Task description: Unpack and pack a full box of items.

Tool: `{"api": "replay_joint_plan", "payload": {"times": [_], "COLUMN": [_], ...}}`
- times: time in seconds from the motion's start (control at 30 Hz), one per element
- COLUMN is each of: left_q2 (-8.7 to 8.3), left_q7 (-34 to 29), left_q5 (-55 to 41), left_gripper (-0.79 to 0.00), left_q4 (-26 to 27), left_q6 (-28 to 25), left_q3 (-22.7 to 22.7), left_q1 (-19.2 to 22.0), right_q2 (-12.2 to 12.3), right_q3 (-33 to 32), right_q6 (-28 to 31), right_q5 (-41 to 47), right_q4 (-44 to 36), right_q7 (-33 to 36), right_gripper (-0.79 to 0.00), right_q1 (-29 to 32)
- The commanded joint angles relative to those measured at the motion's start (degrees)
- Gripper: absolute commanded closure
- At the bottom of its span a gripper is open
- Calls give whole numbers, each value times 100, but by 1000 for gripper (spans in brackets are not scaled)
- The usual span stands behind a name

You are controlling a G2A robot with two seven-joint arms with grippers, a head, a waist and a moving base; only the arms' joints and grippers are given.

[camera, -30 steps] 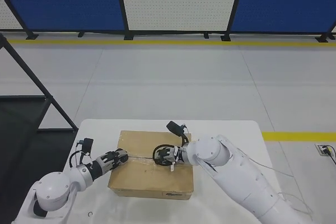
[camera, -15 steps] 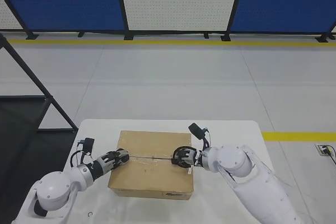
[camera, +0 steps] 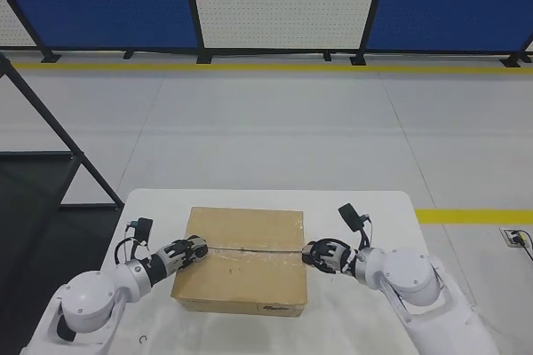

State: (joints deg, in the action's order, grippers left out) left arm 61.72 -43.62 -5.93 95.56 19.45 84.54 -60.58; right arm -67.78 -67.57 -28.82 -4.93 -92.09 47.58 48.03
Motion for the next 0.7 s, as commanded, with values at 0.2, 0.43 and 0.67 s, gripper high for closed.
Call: {"api": "replay_joint_plan", "payload": {"times": [0.2, 0.43, 0.67], "left_q2": [-9, -15, -22], "left_q7": [75, 139, 205], "left_q5": [-53, -91, -129], "left_gripper": [0, 0, 0], "left_q4": [-14, -34, -47], "left_q6": [4, 21, 36], "left_q3": [-58, -115, -154], "left_q1": [45, 77, 129], "right_q2": [48, 17, -17], "right_q3": [-160, 30, 166], "right_q6": [-18, 111, 243], "right_q5": [38, 144, 258], "right_q4": [-74, 186, 535], "right_q7": [-74, -17, -9], "right_gripper": [0, 0, 0], "right_q1": [206, 18, -196]}}
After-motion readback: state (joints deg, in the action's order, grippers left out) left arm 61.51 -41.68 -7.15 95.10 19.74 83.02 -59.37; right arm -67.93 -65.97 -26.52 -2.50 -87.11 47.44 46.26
